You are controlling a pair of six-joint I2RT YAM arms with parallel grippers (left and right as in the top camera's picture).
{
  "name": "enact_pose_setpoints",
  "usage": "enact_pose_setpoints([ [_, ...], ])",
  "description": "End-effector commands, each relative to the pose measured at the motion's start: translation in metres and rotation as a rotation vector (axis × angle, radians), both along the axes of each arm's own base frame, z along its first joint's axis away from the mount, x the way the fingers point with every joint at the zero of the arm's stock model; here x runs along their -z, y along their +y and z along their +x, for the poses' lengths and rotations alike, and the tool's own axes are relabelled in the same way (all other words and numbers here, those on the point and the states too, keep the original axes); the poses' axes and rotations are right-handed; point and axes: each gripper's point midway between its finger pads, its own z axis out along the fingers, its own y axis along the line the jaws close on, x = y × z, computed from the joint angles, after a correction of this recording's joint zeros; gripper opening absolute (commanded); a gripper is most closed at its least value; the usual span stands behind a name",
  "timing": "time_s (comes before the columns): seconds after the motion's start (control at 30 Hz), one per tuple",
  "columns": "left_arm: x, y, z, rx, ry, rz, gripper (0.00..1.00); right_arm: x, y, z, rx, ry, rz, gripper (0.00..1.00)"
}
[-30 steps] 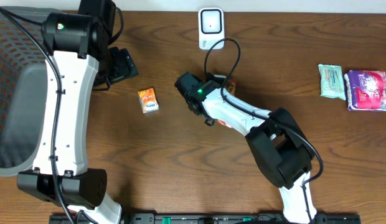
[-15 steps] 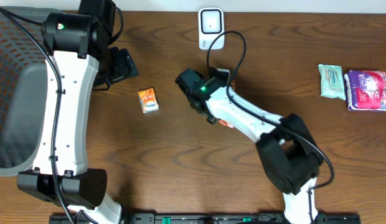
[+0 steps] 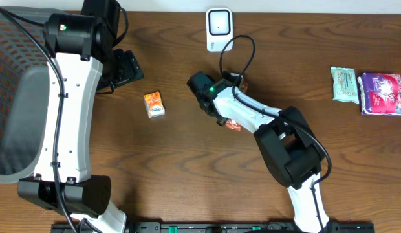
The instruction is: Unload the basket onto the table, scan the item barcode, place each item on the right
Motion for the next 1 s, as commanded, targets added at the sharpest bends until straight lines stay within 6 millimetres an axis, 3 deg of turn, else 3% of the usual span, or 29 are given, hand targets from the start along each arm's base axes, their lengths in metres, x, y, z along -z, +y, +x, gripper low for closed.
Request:
enact_pose_setpoints([
  [0.0,0.000,0.002,-0.012,-0.002,0.047,0.011,0.98,0.041,-0.004,-0.018,0.018,0.128,0.022,0.03],
  [0.07,0.000,0.002,-0.012,-0.002,0.047,0.011,0.98,0.044,0.006,-0.018,-0.015,0.194,0.107,0.01],
  [0.17,0.000,0.002,-0.012,-0.002,0.047,0.011,0.98,0.031,0.041,-0.012,-0.159,0.327,0.397,0.01],
  [0.2,0.000,0.002,-0.012,-0.002,0.047,0.011,0.98,0.015,0.068,-0.012,-0.300,0.376,0.596,0.01],
  [0.27,0.000,0.002,-0.012,-0.002,0.047,0.011,0.98,-0.013,0.102,-0.015,-0.489,0.408,0.877,0.01],
  [0.33,0.000,0.002,-0.012,-0.002,0.047,0.011,0.98,-0.042,0.121,-0.020,-0.639,0.417,1.111,0.01],
  [0.43,0.000,0.002,-0.012,-0.002,0.047,0.011,0.98,-0.075,0.127,-0.026,-0.786,0.403,1.348,0.01],
  [0.53,0.000,0.002,-0.012,-0.002,0.047,0.011,0.98,-0.087,0.120,-0.035,-0.812,0.403,1.544,0.01],
  [0.7,0.000,0.002,-0.012,-0.002,0.047,0.011,0.98,-0.037,0.085,-0.043,-0.552,0.456,1.581,0.03],
  [0.77,0.000,0.002,-0.012,-0.002,0.047,0.011,0.98,-0.002,0.059,-0.042,-0.358,0.469,1.484,0.04],
  [0.83,0.000,0.002,-0.012,-0.002,0.047,0.011,0.98,0.030,0.025,-0.040,-0.198,0.463,1.330,0.12],
  [0.9,0.000,0.002,-0.012,-0.002,0.047,0.011,0.98,0.043,-0.003,-0.036,-0.107,0.455,1.229,0.19],
  [0.97,0.000,0.002,-0.012,-0.002,0.047,0.011,0.98,0.044,-0.023,-0.030,-0.067,0.441,1.163,0.24],
])
